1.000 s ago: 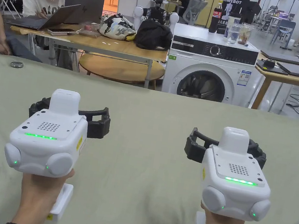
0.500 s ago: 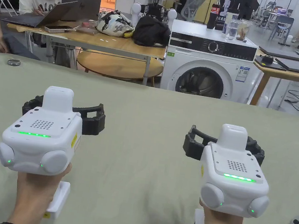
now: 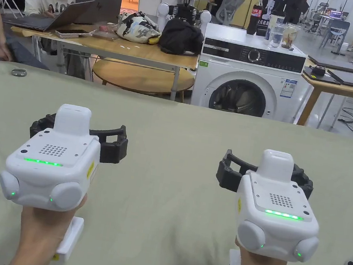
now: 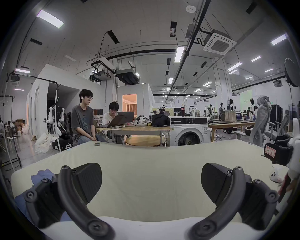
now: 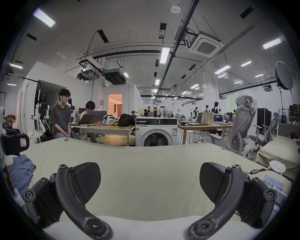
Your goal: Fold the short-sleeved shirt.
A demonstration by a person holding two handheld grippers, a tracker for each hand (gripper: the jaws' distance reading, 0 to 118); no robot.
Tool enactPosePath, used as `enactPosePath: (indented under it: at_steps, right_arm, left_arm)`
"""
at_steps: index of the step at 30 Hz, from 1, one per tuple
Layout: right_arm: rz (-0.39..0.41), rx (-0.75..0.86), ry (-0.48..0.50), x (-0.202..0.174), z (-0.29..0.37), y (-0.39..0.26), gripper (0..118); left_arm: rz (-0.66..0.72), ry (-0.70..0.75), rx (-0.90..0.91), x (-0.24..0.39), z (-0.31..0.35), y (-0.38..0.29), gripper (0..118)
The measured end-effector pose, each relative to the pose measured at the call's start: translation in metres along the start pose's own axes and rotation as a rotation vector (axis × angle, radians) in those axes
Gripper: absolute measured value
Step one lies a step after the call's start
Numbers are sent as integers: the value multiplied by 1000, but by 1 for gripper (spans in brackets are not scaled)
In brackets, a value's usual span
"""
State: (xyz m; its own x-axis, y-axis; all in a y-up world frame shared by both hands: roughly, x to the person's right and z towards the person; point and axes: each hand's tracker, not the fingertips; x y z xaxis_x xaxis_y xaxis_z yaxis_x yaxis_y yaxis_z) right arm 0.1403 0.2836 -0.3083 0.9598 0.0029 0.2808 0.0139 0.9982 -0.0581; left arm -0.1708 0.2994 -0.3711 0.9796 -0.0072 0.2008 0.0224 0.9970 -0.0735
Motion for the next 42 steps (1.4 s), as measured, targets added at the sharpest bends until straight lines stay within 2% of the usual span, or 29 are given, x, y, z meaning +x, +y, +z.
enactPosePath:
  at_steps: [11, 12, 14, 15, 16, 17, 18, 19, 20, 21, 22, 27, 31, 38, 42]
  right_arm:
    - [-38, 10, -14, 2, 7, 1, 117]
    - [-37, 15, -18, 1, 8, 1, 113]
    - [-31, 28, -20, -1, 12, 1, 95]
    - [-26, 29, -21, -2, 14, 1, 89]
    - [-20, 28, -24, -3, 14, 1, 89]
    - [-15, 23, -27, -4, 13, 1, 64]
    - [-14, 16, -30, -4, 13, 1, 43]
    - [-15, 12, -32, -4, 12, 1, 21]
    - [-16, 10, -37, -4, 13, 1, 3]
    - [-18, 10, -41, -5, 15, 1, 0]
    - [-23, 8, -36, -4, 16, 2, 0]
    - [-29, -35, 5, -11, 15, 5, 0]
    - [-21, -40, 48, -31, 14, 7, 0]
    - [-3, -38, 181, -100, 13, 15, 0]
    - [11, -69, 268, -145, 12, 12, 0]
  left_arm:
    - [40, -25, 10, 0, 4, 3, 116]
    - [44, -24, 11, 1, 4, 3, 113]
    - [51, -27, 12, 1, 6, 2, 103]
    - [53, -23, 5, 1, 6, 2, 101]
    - [57, -24, -2, 1, 5, 2, 101]
    - [60, -33, -8, 1, 6, 1, 89]
    - [51, -30, -17, 2, 6, 0, 72]
    - [26, -11, -34, 3, 5, 0, 46]
    - [-15, 32, -53, 6, 5, -1, 15]
    - [-30, 43, -49, 7, 5, -2, 3]
    - [-15, 31, -41, 6, 7, -4, 0]
    - [-2, 29, -67, -10, 12, -5, 0]
    - [17, 71, -107, -35, 21, -1, 0]
    - [40, 92, -284, -113, 43, 8, 0]
    - [73, 172, -412, -168, 63, 4, 0]
